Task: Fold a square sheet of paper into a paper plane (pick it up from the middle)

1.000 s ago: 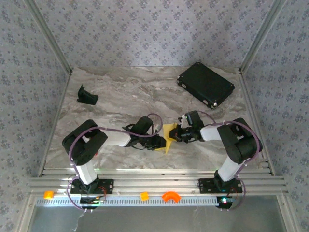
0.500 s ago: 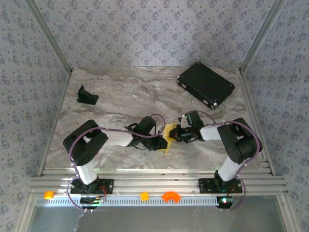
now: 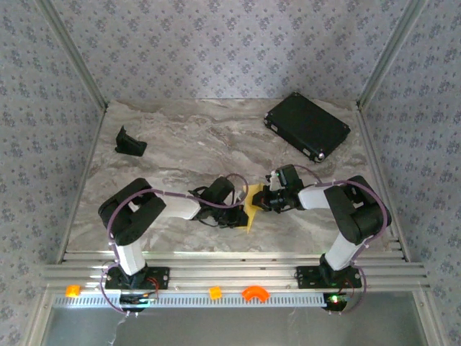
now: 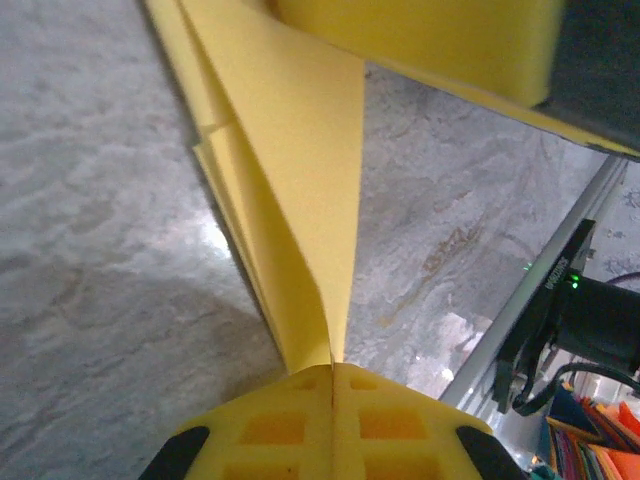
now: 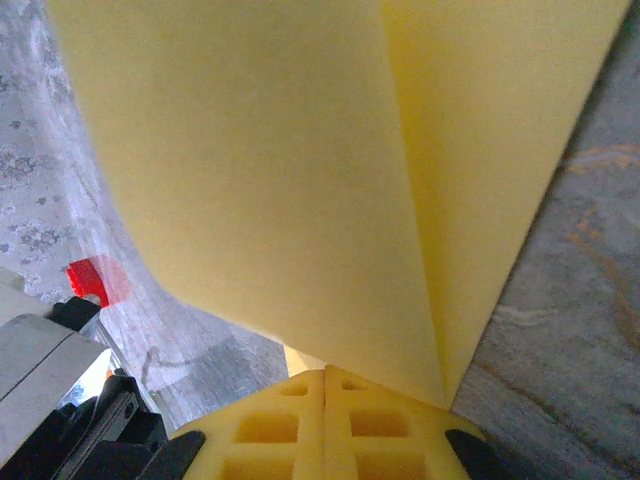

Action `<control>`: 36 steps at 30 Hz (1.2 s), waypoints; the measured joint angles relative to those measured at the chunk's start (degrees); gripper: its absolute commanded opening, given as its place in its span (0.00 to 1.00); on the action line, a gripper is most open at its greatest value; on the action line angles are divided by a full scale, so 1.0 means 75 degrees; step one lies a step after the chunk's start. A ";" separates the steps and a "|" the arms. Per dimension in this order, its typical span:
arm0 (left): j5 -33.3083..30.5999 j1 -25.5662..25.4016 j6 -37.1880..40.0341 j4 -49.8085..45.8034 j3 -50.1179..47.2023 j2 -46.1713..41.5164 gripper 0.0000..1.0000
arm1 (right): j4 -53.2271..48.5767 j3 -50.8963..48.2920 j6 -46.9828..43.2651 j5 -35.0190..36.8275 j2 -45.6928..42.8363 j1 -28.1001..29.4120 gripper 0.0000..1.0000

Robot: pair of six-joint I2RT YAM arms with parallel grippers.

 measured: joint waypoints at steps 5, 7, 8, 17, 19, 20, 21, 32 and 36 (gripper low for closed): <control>-0.0169 -0.0055 0.0003 0.0058 -0.0070 0.0000 0.06 | -0.0073 0.0035 0.0000 0.0017 0.0000 0.0020 0.01; -0.0268 -0.0114 0.0023 0.0064 -0.0070 -0.0003 0.06 | -0.0079 0.0035 0.0000 0.0017 0.0000 0.0020 0.01; -0.0291 -0.0128 0.0026 0.0064 -0.0073 -0.0012 0.07 | -0.0082 0.0035 0.0000 0.0015 0.0000 0.0020 0.01; -0.0597 -0.0309 0.0058 -0.0385 -0.0233 -0.0545 0.15 | -0.0099 0.0041 0.0000 0.0015 0.0000 0.0020 0.01; -0.0691 -0.0315 0.0055 -0.0562 -0.0248 -0.0868 0.14 | -0.0099 0.0041 0.0000 0.0015 0.0003 0.0020 0.00; -0.0723 -0.0315 0.0055 -0.0583 -0.0245 -0.1011 0.12 | -0.0099 0.0041 0.0000 0.0017 0.0003 0.0020 0.00; -0.0761 -0.0312 0.0055 -0.0595 -0.0236 -0.1148 0.10 | -0.0099 0.0041 0.0000 0.0015 0.0003 0.0020 0.00; -0.0557 -0.0245 -0.0096 -0.0341 0.0825 -0.0632 0.00 | -0.0096 0.0041 0.0029 0.0015 0.0009 0.0020 0.00; -0.0536 -0.0213 -0.0099 -0.0248 0.1058 -0.0140 0.00 | -0.0093 0.0041 0.0035 0.0012 0.0009 0.0020 0.00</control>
